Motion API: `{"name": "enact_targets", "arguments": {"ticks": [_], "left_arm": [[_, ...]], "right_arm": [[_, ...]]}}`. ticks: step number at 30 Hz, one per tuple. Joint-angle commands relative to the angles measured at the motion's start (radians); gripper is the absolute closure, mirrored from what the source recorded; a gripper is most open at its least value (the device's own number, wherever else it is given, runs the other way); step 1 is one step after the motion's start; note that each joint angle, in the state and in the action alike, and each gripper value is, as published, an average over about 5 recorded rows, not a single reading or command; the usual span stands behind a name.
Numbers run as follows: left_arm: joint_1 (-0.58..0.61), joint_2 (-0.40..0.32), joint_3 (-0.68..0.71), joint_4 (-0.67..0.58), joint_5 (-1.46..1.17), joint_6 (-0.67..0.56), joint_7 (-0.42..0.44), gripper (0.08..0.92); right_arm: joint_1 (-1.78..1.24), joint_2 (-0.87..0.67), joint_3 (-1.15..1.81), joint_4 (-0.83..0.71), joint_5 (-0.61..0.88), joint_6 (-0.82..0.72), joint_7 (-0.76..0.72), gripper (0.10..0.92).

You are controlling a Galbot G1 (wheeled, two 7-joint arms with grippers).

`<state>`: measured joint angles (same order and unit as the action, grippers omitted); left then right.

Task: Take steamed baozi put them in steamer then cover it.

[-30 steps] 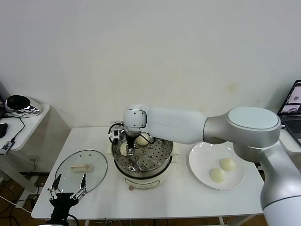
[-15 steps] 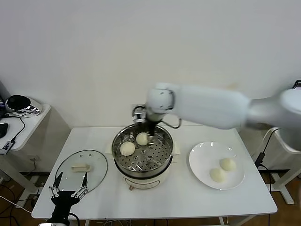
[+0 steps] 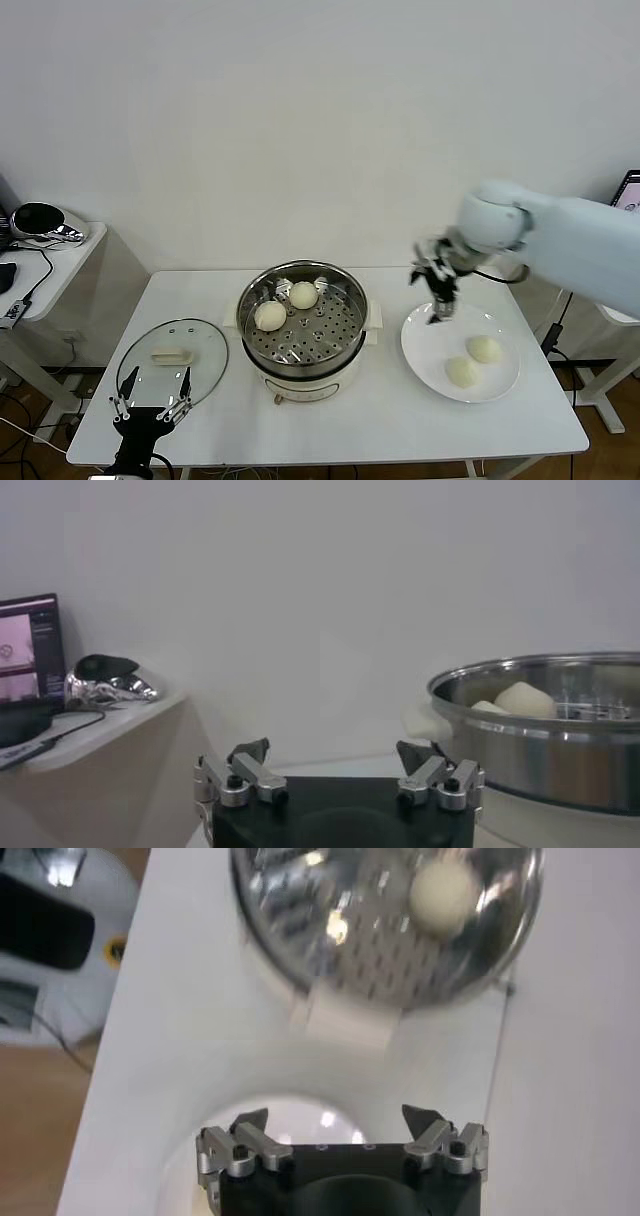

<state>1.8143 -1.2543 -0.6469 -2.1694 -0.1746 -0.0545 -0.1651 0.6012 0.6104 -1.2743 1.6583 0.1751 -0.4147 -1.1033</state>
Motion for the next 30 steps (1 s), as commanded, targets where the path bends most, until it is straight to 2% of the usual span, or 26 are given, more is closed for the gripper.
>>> {"name": "enact_targets", "arguments": {"ticks": [1, 12, 21, 30], "left_arm": [[0.006, -0.006, 0.001, 0.002, 0.011, 0.001, 0.0, 0.177], [0.029, -0.022, -0.004, -0.003, 0.025, -0.001, 0.0, 0.177], [0.043, -0.029, -0.019, -0.007, 0.024, -0.005, -0.001, 0.177], [0.041, -0.028, -0.024, -0.001, 0.022, -0.008, -0.002, 0.177]], "right_arm": [[-0.346, -0.281, 0.2, 0.056, -0.269, 0.134, 0.006, 0.203], [-0.697, -0.217, 0.438, -0.051, -0.325, 0.144, 0.038, 0.203], [-0.764, -0.118, 0.495, -0.204, -0.348, 0.159, 0.063, 0.203], [-0.775, -0.042, 0.506, -0.262, -0.35, 0.156, 0.09, 0.203]]}}
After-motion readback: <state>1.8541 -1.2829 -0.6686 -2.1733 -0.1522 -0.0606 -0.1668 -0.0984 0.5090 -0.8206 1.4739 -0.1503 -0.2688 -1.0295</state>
